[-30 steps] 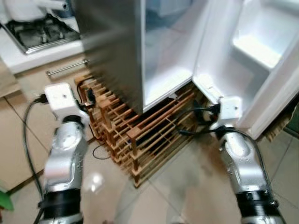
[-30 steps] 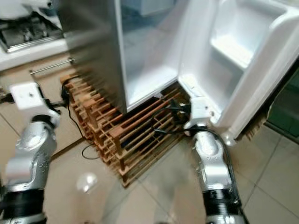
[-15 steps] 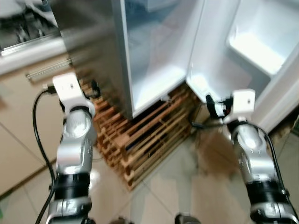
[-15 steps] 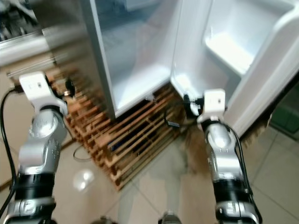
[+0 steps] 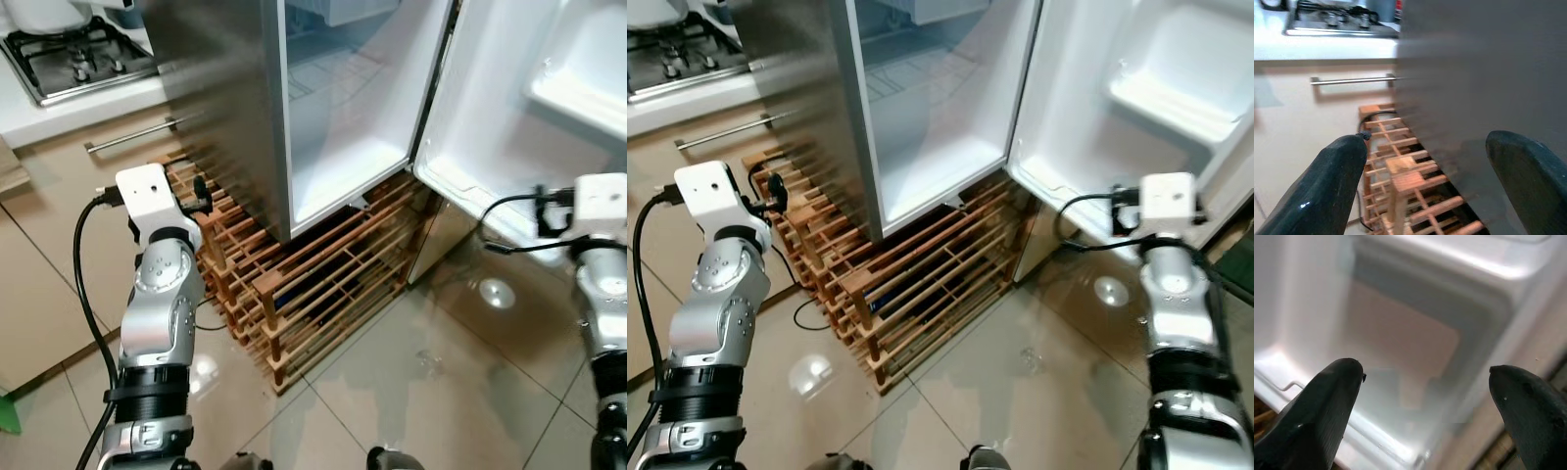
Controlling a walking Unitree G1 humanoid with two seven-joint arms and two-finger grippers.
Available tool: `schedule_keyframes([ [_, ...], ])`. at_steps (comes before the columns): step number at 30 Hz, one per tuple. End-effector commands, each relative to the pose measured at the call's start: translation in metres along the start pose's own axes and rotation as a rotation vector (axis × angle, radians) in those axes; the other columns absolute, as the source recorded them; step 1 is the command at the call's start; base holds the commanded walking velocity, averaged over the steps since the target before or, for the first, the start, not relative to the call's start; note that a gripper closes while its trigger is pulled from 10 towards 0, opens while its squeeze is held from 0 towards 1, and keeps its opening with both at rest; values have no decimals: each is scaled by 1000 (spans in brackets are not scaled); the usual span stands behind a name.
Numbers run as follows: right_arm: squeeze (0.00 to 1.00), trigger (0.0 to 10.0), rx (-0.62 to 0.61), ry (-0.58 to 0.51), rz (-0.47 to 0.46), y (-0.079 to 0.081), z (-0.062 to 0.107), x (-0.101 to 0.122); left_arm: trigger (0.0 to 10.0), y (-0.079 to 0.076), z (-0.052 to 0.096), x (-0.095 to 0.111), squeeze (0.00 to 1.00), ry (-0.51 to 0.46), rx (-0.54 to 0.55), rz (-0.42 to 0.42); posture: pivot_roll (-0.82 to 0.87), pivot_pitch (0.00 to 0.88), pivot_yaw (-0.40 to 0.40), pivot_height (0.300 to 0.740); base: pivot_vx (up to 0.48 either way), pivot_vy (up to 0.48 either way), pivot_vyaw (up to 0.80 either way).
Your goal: Restocking fridge
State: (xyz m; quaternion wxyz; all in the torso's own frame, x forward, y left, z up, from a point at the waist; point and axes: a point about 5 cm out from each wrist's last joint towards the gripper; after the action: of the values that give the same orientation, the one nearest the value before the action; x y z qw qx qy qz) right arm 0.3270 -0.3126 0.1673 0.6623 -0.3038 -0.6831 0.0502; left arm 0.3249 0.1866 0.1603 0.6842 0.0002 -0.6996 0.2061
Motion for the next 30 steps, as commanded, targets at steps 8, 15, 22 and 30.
schedule_keyframes([
  [8, 0, 10000, 310, -161, -295, 90, 33, 39, 10000, -11, 1, 2, 0, -20, -93, -18, -123, 33, 33, 740, 0, 0, 322],
  [15, 0, 10000, 473, -141, -432, 135, 62, 43, 10000, 17, 12, 0, 0, -16, -142, -106, -100, 13, 38, 740, 0, 0, 609],
  [22, 0, 10000, 453, 18, -473, 130, 64, 7, 10000, 58, 39, -25, 0, 67, -38, -161, -56, 18, 5, 740, 0, 0, 597],
  [30, 0, 10000, 500, 14, -366, 137, 62, 7, 10000, 21, 35, 1, 0, -52, -133, -75, -46, 0, 6, 740, 0, 120, 580],
])
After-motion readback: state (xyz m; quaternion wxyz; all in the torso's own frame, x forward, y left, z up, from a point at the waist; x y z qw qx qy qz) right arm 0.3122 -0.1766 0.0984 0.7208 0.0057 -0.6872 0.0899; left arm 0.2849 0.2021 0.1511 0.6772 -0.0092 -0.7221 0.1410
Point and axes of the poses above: a point about 5 cm out from each wrist's last joint towards the gripper, its own z axis pointing back from the gripper into the wrist, its own x axis along the axis of the wrist's last joint, y = z × x, and after that the axes turned 10 degrees about z, right-handed
